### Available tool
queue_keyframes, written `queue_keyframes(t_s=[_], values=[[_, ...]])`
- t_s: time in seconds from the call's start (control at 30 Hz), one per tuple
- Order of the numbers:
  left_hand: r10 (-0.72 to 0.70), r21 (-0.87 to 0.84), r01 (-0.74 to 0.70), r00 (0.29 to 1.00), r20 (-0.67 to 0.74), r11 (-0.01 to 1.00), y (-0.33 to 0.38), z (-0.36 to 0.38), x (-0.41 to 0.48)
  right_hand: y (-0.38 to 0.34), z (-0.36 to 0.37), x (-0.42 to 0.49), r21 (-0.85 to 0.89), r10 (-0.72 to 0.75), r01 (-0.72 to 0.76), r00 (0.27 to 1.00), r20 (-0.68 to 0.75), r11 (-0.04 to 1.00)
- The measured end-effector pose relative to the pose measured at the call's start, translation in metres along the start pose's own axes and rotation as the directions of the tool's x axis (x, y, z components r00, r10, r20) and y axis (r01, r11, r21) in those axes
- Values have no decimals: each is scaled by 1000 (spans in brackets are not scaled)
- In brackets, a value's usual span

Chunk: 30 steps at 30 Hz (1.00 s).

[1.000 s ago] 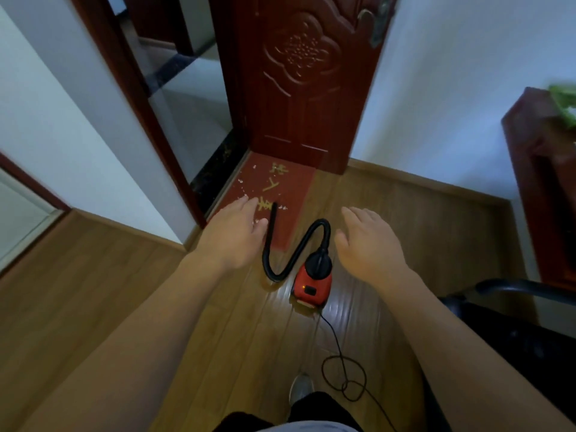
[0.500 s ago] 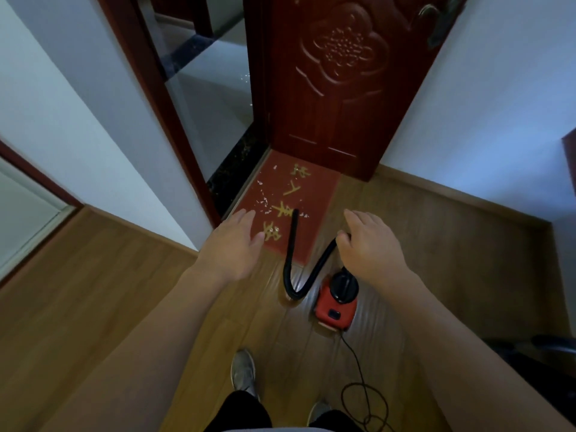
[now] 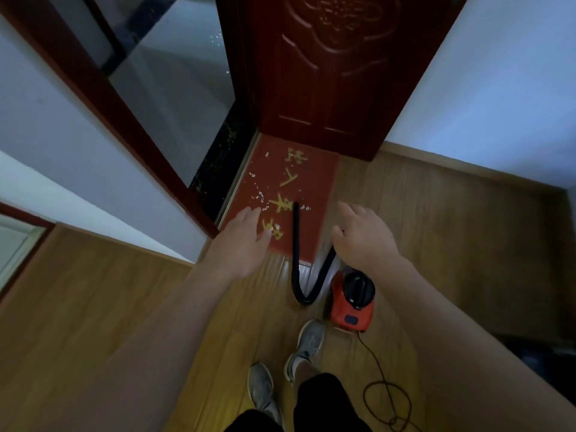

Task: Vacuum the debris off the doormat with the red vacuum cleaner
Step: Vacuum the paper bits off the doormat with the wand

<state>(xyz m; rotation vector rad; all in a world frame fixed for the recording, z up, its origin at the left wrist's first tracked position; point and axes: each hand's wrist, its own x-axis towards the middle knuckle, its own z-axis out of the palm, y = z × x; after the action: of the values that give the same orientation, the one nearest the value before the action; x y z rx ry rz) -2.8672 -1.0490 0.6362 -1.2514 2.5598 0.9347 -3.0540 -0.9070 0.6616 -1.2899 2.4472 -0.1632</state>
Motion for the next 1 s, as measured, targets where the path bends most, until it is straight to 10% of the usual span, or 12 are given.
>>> queue_keyframes(t_s=[1.0], values=[[-184, -349, 299, 927, 328, 888, -200, 406, 382, 154, 489, 393, 192, 154, -205, 956, 249, 960]])
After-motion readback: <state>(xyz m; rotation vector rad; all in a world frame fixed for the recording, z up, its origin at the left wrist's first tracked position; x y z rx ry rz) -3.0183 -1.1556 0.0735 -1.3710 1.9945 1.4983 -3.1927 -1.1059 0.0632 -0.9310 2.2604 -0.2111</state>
